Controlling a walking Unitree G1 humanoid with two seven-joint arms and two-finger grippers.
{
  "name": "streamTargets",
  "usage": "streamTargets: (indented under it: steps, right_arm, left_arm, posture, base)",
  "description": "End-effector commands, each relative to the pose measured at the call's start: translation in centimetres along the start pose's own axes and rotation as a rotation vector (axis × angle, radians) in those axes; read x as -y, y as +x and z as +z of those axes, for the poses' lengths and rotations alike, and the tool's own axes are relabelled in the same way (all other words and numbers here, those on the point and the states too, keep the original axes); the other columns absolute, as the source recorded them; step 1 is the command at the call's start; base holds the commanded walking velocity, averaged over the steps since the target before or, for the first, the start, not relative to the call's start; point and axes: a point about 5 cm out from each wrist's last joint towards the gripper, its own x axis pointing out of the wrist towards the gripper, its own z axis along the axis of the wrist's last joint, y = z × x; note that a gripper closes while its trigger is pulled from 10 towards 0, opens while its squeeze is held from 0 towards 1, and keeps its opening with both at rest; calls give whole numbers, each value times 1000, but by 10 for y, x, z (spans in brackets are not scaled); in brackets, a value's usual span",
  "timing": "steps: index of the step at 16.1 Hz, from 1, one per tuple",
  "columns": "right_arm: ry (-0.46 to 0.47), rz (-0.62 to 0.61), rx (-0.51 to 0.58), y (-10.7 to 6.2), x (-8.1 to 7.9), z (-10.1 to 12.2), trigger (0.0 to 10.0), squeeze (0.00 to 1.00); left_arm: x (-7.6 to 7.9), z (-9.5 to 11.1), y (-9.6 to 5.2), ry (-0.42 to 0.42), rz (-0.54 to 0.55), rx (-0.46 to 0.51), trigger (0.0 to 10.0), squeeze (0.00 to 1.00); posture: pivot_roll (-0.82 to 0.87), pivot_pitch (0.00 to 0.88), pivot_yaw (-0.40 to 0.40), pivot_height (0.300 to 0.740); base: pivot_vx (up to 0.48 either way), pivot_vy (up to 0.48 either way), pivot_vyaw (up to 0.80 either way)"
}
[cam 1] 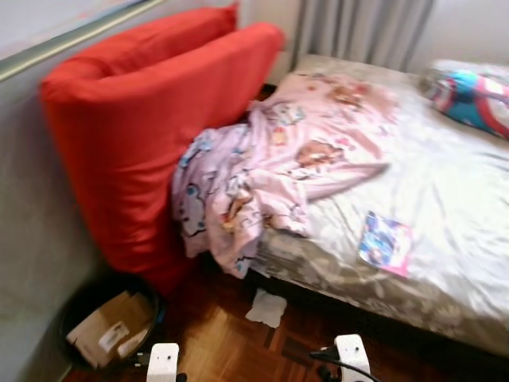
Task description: Clean up the room
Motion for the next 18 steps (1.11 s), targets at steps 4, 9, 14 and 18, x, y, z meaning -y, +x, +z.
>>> streamTargets:
  steps: [4, 9, 14, 18]
  right_arm:
    - [5, -4, -18, -1, 2, -5, 10000, 0]
    - [2, -4, -18, -1, 2, -4, 10000, 0]
    - [9, -5, -9, -1, 2, -4, 10000, 0]
    - [10, -5, -5, -1, 2, -4, 10000, 0]
  left_arm:
    - [1, -7, -1, 20, -2, -30, 10000, 0]
    - [1, -7, -1, 11, 2, -32, 10000, 0]
    - [1, -7, -1, 2, -4, -28, 10000, 0]
    - [2, -7, -1, 3, -9, -29, 10000, 0]
  posture:
    - [-46, 80, -23, 738]
    - [-46, 82, -24, 738]
    - [-46, 83, -25, 738]
    - [-47, 82, -25, 738]
  base:
    - [0, 0, -788]
    - [0, -109, -788]
    - [0, 0, -315]
    - [0, 0, 0]
